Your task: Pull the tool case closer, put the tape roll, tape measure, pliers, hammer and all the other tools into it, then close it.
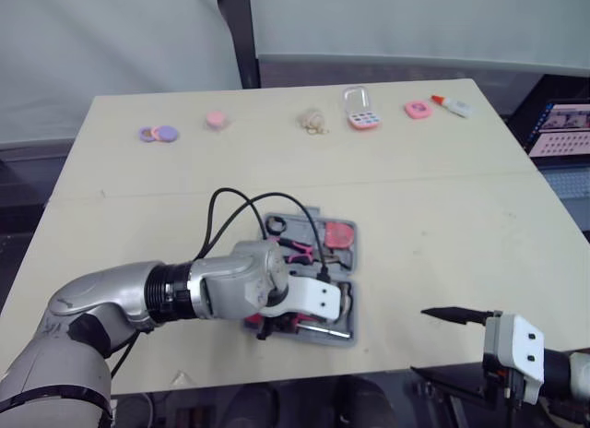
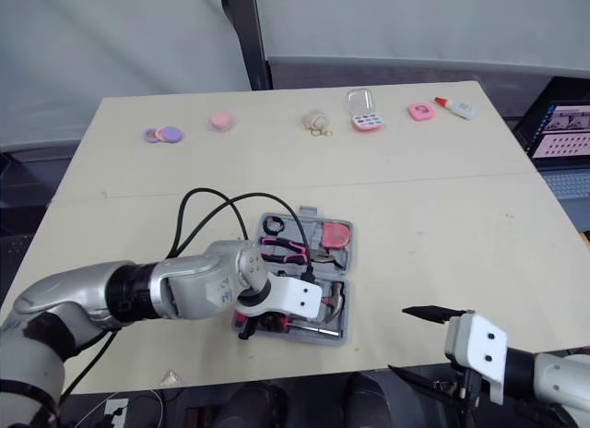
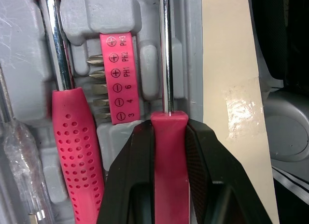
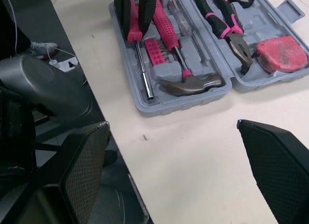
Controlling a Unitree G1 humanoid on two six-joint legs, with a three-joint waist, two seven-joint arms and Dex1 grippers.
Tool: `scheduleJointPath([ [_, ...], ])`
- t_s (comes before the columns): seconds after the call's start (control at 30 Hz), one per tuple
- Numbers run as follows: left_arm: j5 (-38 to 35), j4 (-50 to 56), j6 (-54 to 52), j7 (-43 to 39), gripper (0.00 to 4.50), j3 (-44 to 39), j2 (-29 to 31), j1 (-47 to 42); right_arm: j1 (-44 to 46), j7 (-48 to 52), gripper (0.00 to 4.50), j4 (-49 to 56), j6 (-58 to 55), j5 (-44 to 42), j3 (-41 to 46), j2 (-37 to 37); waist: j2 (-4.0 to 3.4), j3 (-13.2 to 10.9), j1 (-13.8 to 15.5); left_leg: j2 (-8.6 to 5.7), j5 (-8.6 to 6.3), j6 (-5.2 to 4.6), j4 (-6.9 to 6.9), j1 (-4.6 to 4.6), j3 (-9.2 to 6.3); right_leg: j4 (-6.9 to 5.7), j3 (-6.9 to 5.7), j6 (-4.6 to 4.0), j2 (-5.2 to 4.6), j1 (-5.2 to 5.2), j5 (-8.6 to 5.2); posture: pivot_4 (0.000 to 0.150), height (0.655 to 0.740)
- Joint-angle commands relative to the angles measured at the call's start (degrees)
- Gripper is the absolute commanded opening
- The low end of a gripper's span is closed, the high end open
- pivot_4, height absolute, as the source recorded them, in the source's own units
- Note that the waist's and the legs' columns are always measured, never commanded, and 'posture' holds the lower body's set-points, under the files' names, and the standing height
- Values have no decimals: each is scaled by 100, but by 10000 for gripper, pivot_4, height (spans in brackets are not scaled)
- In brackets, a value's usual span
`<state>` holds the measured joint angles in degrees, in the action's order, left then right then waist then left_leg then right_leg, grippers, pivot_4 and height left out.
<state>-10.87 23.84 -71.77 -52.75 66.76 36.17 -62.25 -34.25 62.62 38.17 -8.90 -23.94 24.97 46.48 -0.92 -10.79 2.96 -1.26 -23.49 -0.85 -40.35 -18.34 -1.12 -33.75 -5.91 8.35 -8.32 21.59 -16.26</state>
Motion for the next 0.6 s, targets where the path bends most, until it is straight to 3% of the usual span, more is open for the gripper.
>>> scheduleJointPath([
  [0.03, -26, -42, -170, -6, 21513, -153, -97, -2, -37, -72, 45000, 196, 45, -47, 68, -71, 0, 0, 4, 0, 0, 0, 0, 0, 0, 0, 0, 0, 0, 0, 0, 1500, 7400],
  [0.13, -280, 8, -495, -52, 36046, -595, -156, 46, -25, -62, 45000, 177, 54, -40, 57, -77, 0, 0, 9, -1, 1, -2, 0, 0, 0, -1, 1, 0, -1, 0, 0, 1500, 7400],
  [0.37, -1400, 263, -1284, -158, 36046, -2693, -550, 564, 107, -54, 45000, 107, 52, -38, -26, -50, -1, 0, -8, 2, 1, -2, -1, -2, -5, 0, -1, 0, -1, 1, 0, 1500, 7400],
  [0.47, -1663, 155, -895, 53, 27316, -3876, -883, 1175, 201, -71, 45000, 93, 31, -36, -81, -49, 0, 0, -12, 3, 1, -2, -1, -2, -7, 0, -2, 0, -2, 1, 0, 1500, 7400],
  [0.6, -2031, -37, -376, -13, 6897, -4851, -899, 1856, 309, -62, 45000, 38, 25, -52, -111, -33, -4, 2, -37, 6, 1, -1, 1, 3, -6, 0, -2, -2, 0, 1, -1, 1500, 7400],
])
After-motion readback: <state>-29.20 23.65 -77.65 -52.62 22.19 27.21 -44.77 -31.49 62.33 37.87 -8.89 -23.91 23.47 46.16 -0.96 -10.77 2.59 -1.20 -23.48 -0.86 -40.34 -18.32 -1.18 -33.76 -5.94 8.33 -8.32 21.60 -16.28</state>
